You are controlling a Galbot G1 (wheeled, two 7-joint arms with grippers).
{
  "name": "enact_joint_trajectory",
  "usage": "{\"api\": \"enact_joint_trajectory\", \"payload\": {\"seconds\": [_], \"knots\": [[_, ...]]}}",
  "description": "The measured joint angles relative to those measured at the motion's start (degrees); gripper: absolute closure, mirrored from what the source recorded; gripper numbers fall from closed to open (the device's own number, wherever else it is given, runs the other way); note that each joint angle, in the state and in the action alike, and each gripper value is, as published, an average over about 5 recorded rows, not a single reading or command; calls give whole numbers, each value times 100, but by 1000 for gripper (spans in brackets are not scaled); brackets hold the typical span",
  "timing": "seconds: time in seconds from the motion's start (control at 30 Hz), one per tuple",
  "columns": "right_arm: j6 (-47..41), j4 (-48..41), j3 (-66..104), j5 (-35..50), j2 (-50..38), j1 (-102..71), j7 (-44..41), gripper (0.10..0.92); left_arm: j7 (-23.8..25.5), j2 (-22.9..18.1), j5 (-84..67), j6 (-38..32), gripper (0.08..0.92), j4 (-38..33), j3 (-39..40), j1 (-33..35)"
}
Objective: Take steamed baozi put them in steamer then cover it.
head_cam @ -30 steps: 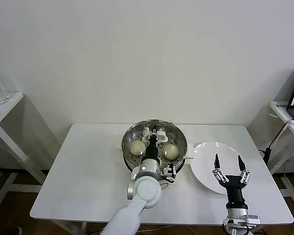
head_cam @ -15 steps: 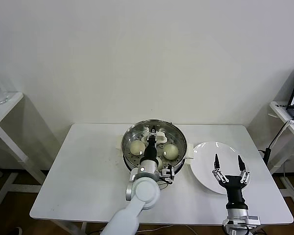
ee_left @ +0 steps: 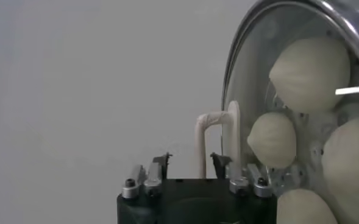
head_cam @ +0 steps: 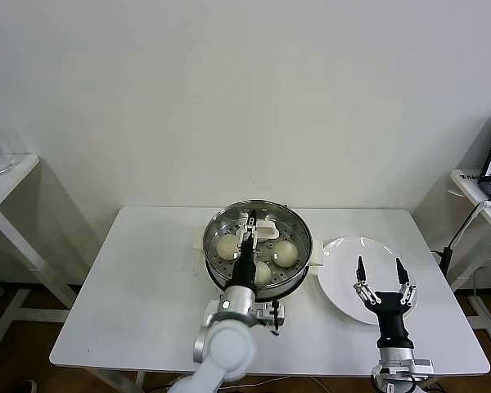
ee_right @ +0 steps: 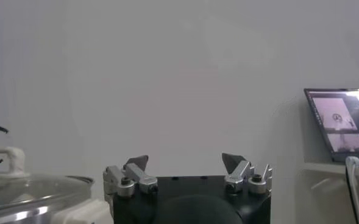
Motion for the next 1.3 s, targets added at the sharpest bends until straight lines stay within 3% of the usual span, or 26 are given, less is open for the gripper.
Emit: {"api": "enact_joint_trajectory", "payload": {"seconds": [0.13,0.3,0.6,0.9,1.3], "knots": [[5,-22,-8,15,-34,21,-2,203,-58,213,-91,-18,196,-490,-37,292],[-52,16,-5,55,-88,20,5,203,-324,470,-500,-177,178,-1199,-321,800],[-521,390,12,200,-145,-81,-31,203,-1232,524,-3032,-1082,177,-2181,-2019,1866],[-1029,824,23,270,-99,-181,-44,203,-1443,118,-5994,-2036,177,-2068,-3781,2569],[-1290,1089,4,170,-60,-277,-29,203,-1480,-197,-7575,-2724,177,-1789,-4604,3024]]}}
